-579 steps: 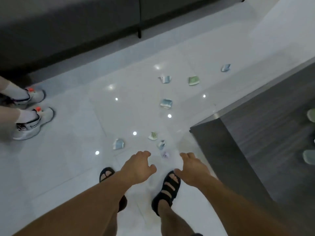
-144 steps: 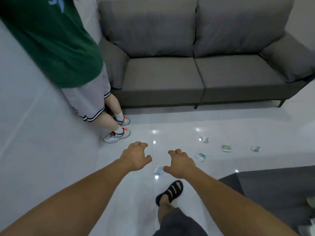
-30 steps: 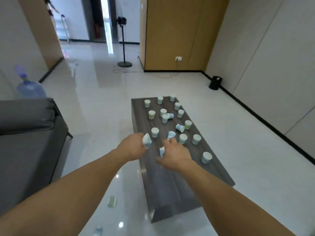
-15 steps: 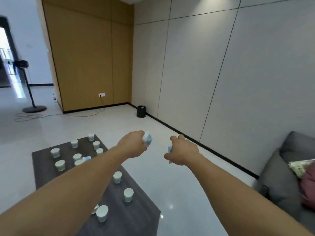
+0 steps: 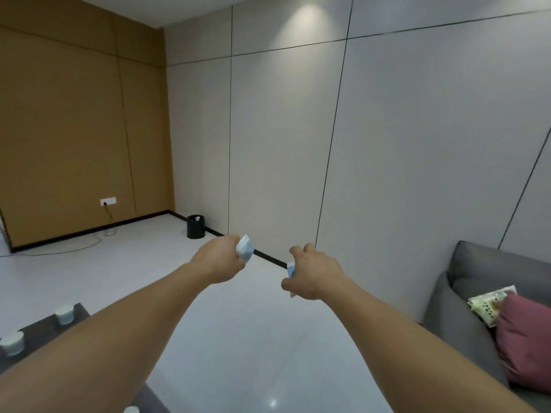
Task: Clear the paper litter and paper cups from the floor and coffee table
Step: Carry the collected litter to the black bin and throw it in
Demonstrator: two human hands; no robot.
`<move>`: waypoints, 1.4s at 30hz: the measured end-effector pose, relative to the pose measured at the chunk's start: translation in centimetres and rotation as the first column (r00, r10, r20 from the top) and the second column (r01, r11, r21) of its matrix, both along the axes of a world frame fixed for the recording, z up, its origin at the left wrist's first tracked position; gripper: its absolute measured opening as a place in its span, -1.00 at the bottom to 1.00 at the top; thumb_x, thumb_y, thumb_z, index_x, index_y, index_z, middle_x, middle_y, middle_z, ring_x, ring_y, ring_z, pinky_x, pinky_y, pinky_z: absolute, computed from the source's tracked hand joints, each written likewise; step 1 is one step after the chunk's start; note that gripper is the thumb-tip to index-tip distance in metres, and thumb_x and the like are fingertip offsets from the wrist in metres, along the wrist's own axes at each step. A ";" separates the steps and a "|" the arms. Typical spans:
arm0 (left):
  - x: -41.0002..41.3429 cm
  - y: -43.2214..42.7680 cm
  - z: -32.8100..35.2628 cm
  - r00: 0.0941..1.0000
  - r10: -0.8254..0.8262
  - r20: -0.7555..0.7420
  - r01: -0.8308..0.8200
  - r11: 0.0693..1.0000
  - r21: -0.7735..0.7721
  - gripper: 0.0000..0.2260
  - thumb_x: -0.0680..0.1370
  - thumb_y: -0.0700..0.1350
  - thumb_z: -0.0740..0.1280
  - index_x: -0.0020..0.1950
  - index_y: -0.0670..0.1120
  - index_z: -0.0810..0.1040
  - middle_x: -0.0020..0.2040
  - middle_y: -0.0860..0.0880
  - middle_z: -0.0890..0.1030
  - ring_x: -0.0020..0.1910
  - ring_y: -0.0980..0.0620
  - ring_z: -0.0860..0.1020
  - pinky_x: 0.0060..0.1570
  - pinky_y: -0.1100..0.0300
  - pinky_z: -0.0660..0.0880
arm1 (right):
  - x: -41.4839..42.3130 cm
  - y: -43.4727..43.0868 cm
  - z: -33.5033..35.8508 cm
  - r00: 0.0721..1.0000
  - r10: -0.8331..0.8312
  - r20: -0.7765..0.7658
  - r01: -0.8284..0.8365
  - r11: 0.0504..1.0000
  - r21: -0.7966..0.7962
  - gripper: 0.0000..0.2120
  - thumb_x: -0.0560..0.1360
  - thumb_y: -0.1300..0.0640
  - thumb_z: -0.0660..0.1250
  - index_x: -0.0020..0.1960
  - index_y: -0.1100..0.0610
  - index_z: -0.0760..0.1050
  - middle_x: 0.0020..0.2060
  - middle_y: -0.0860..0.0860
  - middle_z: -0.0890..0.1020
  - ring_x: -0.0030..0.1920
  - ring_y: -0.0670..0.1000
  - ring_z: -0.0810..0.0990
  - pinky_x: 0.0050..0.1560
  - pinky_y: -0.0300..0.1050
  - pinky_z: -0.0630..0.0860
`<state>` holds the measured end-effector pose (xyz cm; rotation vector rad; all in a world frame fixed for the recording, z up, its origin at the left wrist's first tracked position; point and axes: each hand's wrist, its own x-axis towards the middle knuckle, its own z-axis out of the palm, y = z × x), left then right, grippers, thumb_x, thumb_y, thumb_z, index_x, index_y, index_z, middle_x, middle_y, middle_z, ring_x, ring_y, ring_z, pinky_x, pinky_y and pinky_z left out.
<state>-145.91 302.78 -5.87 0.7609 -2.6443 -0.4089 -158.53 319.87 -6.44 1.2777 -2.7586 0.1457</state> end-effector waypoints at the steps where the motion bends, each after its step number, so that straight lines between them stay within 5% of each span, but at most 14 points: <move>1: -1.8 -0.8 0.4 1.000 -0.013 -0.005 0.013 1.000 0.002 -0.85 0.49 -0.05 0.31 0.04 -0.01 0.46 -0.19 0.06 0.51 -0.20 0.05 0.51 -0.29 0.17 0.43 | -1.7 -0.6 0.3 1.000 -0.011 0.003 0.011 1.000 -0.012 -0.33 0.42 -0.18 0.31 0.45 0.02 0.22 0.25 0.06 0.38 0.14 0.14 0.48 -0.09 -0.03 0.39; 7: -14.0 -3.8 1.0 0.997 -0.071 0.011 0.071 0.996 -0.055 -0.90 0.48 -0.06 0.28 -0.16 0.07 0.36 -0.25 0.07 0.48 -0.30 0.09 0.46 -0.42 0.20 0.31 | -13.2 -3.6 0.7 0.998 -0.059 0.020 0.060 0.997 -0.042 -0.34 0.42 -0.17 0.32 0.44 0.01 0.23 0.24 0.05 0.39 0.14 0.13 0.48 -0.04 -0.03 0.42; 14: -27.0 -8.7 0.9 0.999 -0.030 0.019 0.031 0.997 -0.064 -0.88 0.50 -0.04 0.31 -0.03 0.03 0.40 -0.23 0.07 0.47 -0.26 0.08 0.47 -0.34 0.20 0.37 | -28.0 -8.2 1.7 0.999 -0.038 -0.011 0.038 0.998 -0.051 -0.31 0.42 -0.18 0.32 0.46 0.02 0.21 0.24 0.06 0.38 0.15 0.15 0.50 -0.05 -0.01 0.42; 19: -34.7 -12.5 -0.6 1.000 0.011 0.012 -0.011 1.000 -0.023 -0.88 0.50 -0.04 0.31 -0.14 0.05 0.36 -0.24 0.05 0.48 -0.30 0.09 0.45 -0.40 0.21 0.29 | -36.8 -13.5 0.9 1.000 0.024 0.019 -0.022 0.998 -0.059 -0.29 0.42 -0.18 0.33 0.47 0.02 0.20 0.26 0.06 0.37 0.16 0.15 0.50 -0.03 -0.01 0.42; 22: -37.8 -15.6 -1.6 0.997 0.054 0.062 -0.052 0.998 -0.028 -0.88 0.50 -0.05 0.31 0.00 0.01 0.43 -0.22 0.06 0.48 -0.28 0.11 0.44 -0.40 0.22 0.28 | -40.5 -17.6 -0.3 0.997 0.054 0.058 -0.053 0.999 -0.011 -0.30 0.43 -0.19 0.34 0.47 0.04 0.20 0.28 0.06 0.37 0.17 0.15 0.49 -0.01 -0.01 0.40; 42: -56.9 -57.2 -2.7 0.956 0.272 0.112 -0.268 0.962 -0.055 -0.85 0.47 -0.05 0.29 0.03 0.00 0.44 -0.25 0.06 0.47 -0.29 0.09 0.44 -0.43 0.20 0.26 | -61.7 -61.9 -2.4 0.955 0.282 0.087 -0.284 0.959 0.012 -0.33 0.45 -0.18 0.32 0.45 0.05 0.23 0.27 0.06 0.37 0.17 0.14 0.49 0.03 0.01 0.47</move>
